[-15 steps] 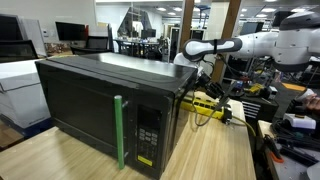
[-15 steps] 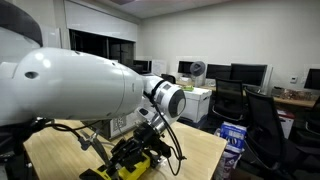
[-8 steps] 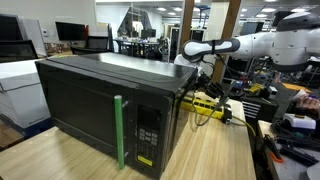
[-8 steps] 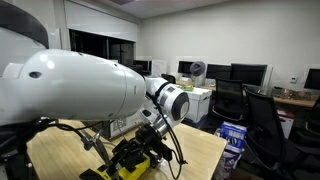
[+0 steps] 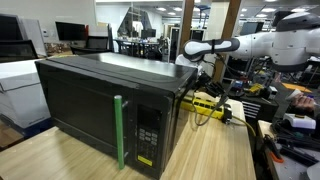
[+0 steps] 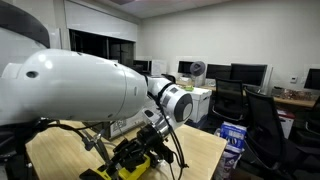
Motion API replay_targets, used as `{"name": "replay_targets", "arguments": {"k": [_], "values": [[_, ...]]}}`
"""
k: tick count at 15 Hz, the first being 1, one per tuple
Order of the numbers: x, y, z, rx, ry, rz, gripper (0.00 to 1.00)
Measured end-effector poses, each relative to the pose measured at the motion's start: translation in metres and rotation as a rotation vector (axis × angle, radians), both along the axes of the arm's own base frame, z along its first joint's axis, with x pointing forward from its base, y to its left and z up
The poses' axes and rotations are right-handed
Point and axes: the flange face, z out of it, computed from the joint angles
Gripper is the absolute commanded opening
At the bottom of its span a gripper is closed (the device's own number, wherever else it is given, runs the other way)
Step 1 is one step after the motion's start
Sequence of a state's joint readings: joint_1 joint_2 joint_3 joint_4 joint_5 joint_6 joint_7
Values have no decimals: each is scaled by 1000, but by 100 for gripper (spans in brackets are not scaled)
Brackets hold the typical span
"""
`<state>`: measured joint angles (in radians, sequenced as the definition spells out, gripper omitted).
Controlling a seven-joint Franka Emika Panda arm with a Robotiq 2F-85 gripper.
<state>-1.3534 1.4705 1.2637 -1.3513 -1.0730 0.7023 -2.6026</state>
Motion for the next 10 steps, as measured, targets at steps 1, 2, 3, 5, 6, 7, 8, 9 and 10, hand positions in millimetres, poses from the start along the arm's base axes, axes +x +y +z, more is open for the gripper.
{"name": "replay_targets", "arguments": {"k": [1,2,3,5,6,7,8,9,10], "values": [[-3,-1,0,4,14,-2,7],[-5,-2,-1,7,28,-2,7],[-7,-3,-1,9,39,-2,7],[-10,-3,-2,15,51,-2,7],[-10,-3,-2,15,52,-1,7],[-10,-3,-2,15,51,0,7],[-9,-2,0,16,48,2,7],[-8,-1,1,18,44,3,7],[-6,0,3,19,39,6,7]]}}
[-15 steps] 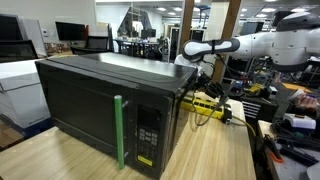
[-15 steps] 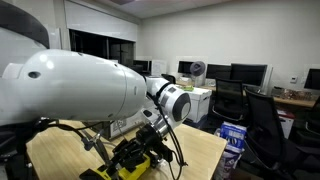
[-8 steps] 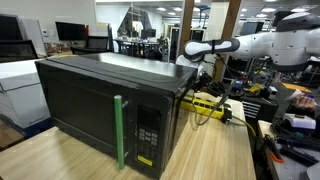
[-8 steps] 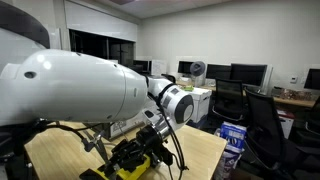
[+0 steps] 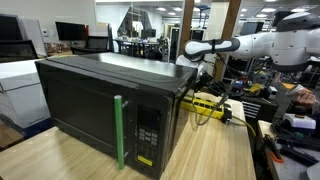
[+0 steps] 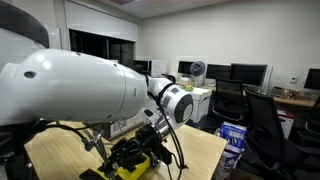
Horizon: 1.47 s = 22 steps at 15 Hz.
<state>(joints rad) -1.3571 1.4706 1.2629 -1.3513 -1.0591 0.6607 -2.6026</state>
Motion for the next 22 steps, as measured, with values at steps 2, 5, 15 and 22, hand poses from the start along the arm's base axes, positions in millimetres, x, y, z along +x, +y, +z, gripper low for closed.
{"name": "replay_targets", "arguments": {"k": [2,5,15,22], "values": [[3,2,3,2,-9,4,7],[4,4,6,5,-15,8,7],[5,9,5,8,-13,22,7],[5,2,6,2,-16,4,7]]}}
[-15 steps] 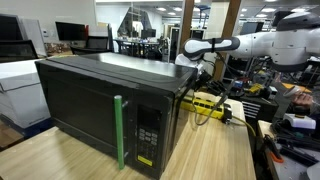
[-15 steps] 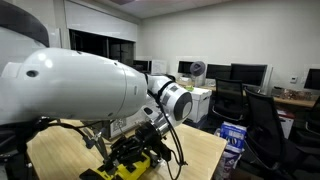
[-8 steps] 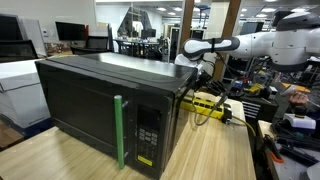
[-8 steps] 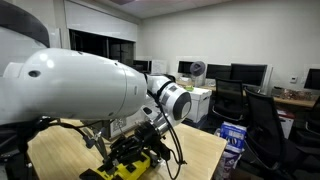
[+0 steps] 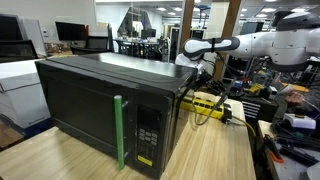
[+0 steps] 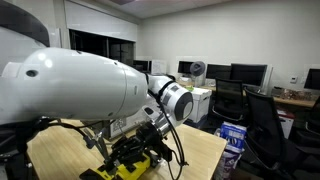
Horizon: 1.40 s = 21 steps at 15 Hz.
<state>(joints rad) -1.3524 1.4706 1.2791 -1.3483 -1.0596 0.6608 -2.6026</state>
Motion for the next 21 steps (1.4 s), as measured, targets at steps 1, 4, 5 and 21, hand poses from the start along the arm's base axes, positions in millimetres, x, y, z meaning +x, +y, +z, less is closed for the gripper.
{"name": "replay_targets", "arguments": {"k": [1,4,5,21], "values": [[0,-1,0,-1,-1,-3,7],[0,-3,0,-2,-1,-7,7],[0,-3,0,-2,-1,-7,7],[0,-1,-6,-19,13,3,7]]}}
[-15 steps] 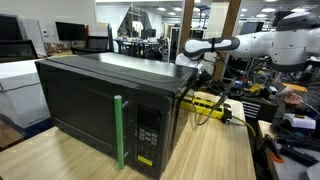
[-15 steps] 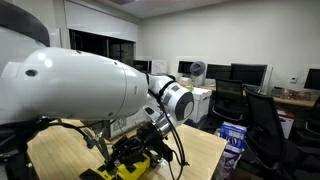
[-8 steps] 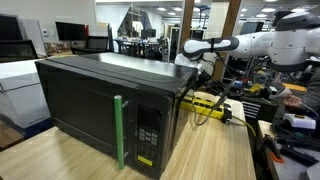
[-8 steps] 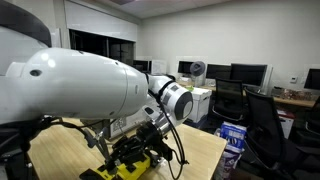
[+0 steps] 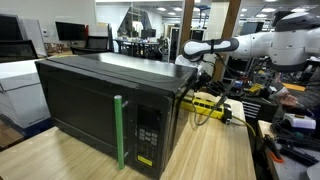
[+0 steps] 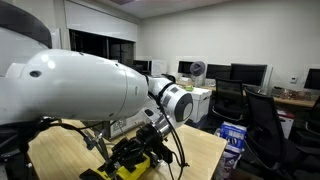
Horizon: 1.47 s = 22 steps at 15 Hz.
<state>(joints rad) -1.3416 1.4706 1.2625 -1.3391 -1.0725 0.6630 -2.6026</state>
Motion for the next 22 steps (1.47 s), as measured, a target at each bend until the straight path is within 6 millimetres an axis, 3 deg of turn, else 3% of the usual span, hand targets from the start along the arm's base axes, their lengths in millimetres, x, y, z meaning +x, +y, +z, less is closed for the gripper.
{"name": "replay_targets", "arguments": {"k": [22], "values": [[12,1,1,-16,-31,-10,7]]}}
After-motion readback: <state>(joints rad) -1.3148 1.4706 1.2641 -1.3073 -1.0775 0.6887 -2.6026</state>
